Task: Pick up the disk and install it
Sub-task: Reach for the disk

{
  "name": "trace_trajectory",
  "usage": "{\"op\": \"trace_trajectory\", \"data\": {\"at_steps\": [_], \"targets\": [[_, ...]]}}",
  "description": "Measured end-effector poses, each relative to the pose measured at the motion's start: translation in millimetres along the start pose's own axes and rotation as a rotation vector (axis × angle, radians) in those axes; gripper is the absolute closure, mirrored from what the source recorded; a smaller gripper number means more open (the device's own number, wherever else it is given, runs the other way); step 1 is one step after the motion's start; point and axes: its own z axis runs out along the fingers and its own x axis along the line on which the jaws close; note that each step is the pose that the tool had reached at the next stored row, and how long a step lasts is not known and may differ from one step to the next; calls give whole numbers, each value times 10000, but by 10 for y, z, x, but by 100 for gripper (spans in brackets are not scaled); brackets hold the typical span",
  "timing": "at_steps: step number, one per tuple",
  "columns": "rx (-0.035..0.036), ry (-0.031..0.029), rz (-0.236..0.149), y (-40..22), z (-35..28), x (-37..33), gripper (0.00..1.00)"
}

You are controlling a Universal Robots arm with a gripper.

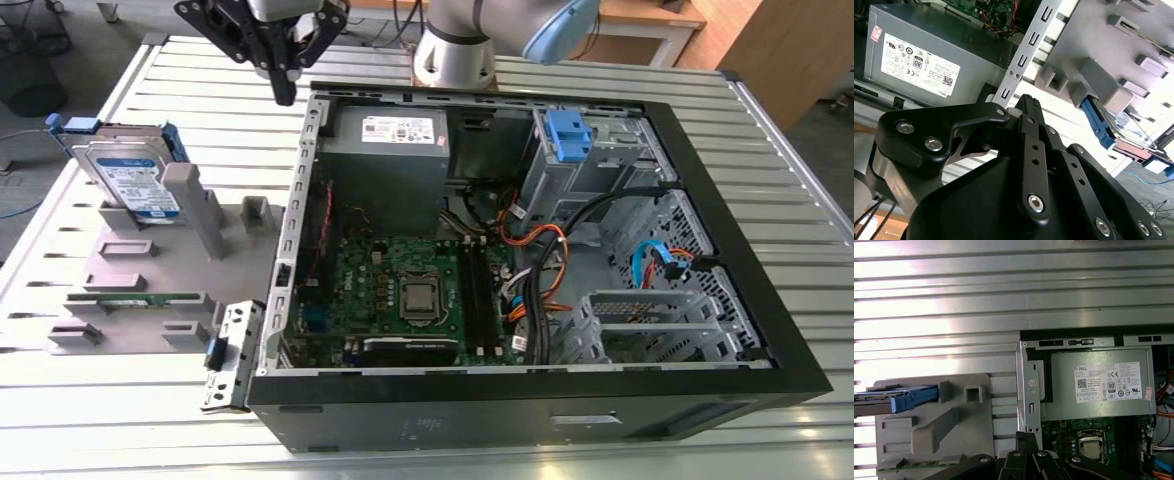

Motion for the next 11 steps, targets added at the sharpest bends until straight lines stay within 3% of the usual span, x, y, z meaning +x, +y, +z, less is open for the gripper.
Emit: {"op": "trace_trajectory", "data": {"at_steps": [11], "targets": [[0,0,0,-1,0,33,89]]}}
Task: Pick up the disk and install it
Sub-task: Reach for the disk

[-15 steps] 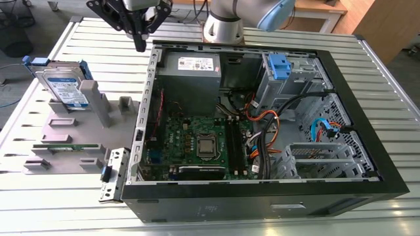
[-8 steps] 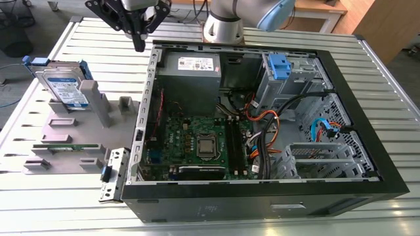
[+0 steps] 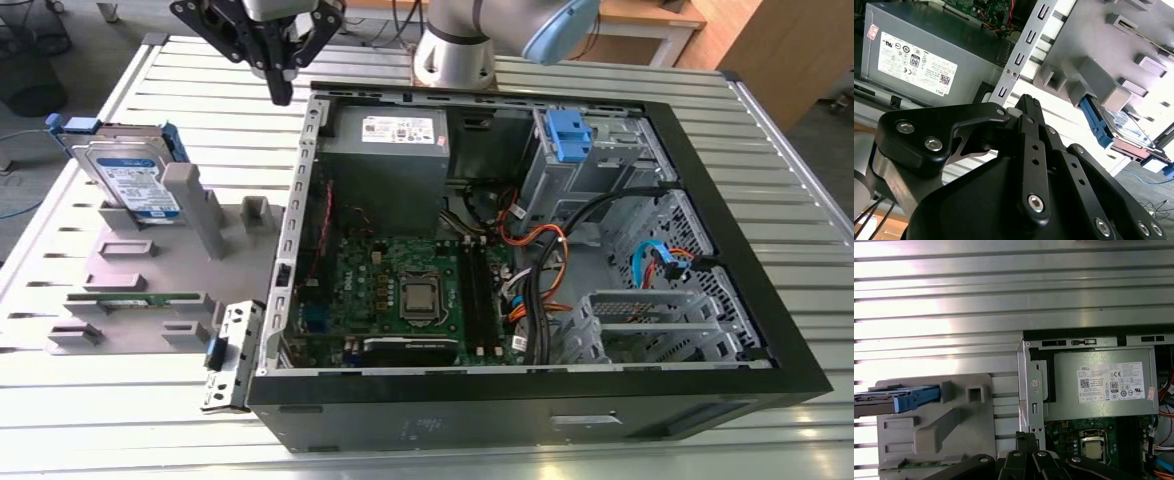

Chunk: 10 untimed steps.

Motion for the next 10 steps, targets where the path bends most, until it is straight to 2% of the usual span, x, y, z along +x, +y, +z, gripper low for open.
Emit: {"op": "trace_trajectory", "data": {"at_steps": [10], "targets": [[0,0,0,0,-1,38,89]]}}
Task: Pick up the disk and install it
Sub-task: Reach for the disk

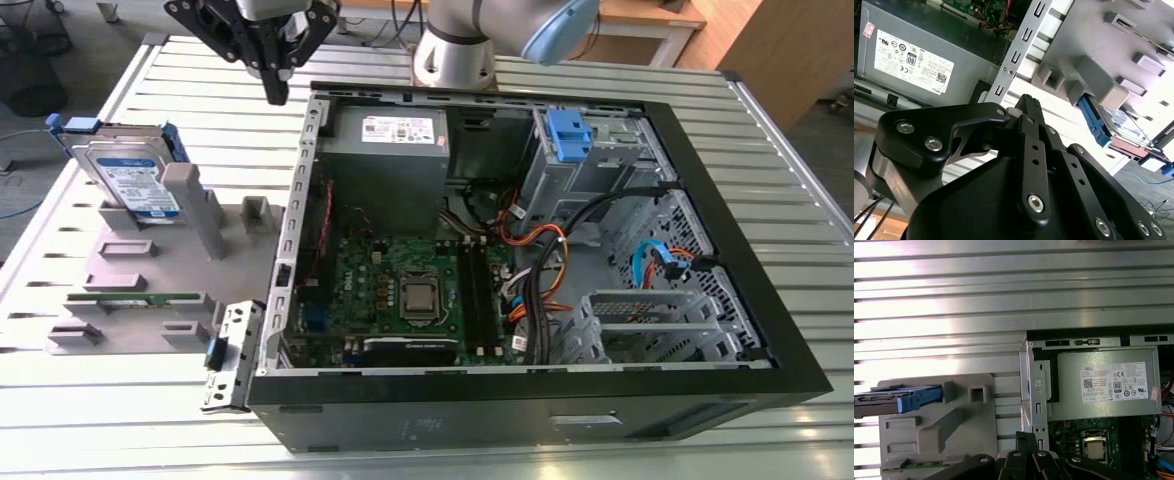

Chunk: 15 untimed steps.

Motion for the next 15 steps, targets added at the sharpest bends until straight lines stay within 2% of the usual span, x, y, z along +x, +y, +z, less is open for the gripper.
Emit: {"op": "trace_trajectory", "data": {"at_steps": [15], "targets": [[0,0,-1,-1,-1,57,89]]}}
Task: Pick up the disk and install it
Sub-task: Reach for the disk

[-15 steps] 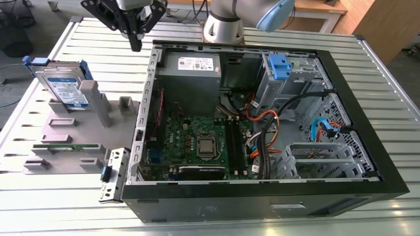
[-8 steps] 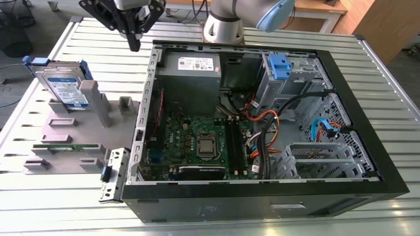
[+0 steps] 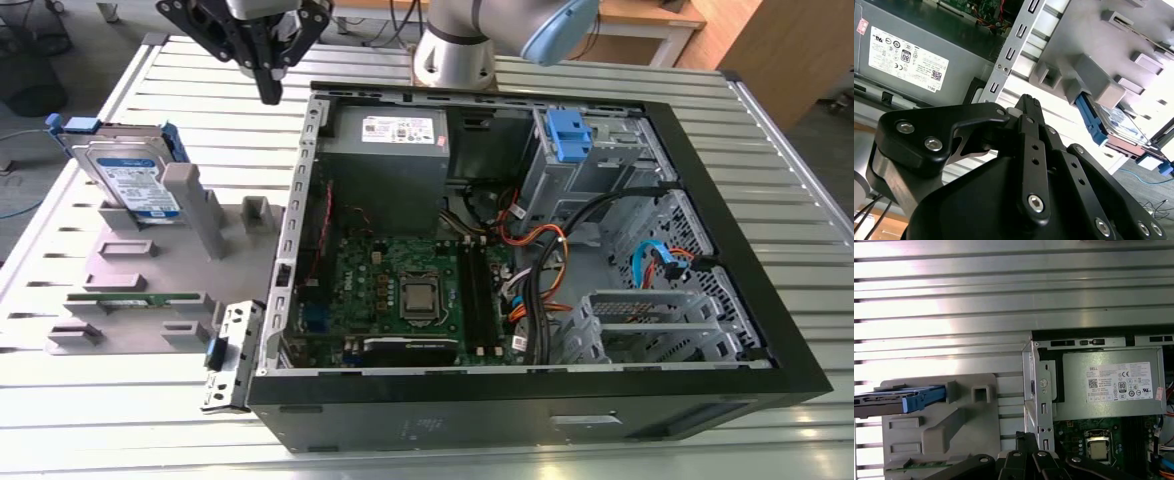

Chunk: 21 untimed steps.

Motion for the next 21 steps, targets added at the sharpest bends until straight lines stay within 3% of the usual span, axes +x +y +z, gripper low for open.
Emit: {"op": "trace_trajectory", "data": {"at_steps": [11,21], "targets": [[1,1,0,-2,0,43,89],[0,0,0,-7,5,128,89]]}}
